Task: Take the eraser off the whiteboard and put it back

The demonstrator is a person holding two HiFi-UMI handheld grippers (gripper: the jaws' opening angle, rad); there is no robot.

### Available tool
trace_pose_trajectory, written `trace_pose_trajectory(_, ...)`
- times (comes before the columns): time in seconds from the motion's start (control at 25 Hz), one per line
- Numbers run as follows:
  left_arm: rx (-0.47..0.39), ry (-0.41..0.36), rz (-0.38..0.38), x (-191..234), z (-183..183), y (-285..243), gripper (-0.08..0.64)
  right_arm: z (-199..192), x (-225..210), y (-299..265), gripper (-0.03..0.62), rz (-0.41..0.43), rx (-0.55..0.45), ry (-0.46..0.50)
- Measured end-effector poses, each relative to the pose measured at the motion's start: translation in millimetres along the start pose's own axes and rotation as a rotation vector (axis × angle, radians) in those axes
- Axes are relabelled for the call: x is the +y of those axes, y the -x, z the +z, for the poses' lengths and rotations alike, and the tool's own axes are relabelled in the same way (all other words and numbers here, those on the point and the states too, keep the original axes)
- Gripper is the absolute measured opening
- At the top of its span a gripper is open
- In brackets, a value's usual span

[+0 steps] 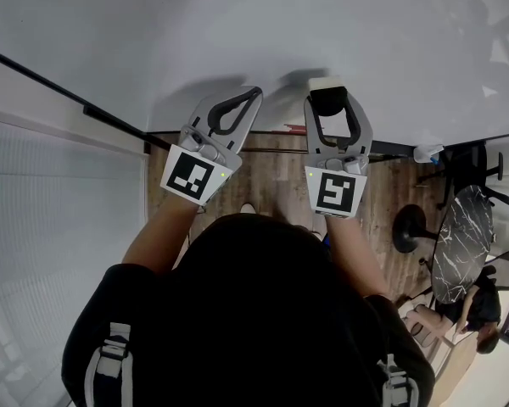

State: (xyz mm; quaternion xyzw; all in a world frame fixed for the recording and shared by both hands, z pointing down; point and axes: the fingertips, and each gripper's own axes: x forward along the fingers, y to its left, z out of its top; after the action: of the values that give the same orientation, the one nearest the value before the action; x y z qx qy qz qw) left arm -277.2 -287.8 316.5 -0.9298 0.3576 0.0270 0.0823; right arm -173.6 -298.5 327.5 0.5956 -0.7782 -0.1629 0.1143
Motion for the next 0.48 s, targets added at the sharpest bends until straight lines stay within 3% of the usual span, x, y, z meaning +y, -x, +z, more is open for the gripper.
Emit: trace_pose_trajectory(0.48, -0.006, 0.013, -0.014, 3, -6, -10, 0.005, -9, -4, -13, 0.229, -0.061, 0.051, 0.018)
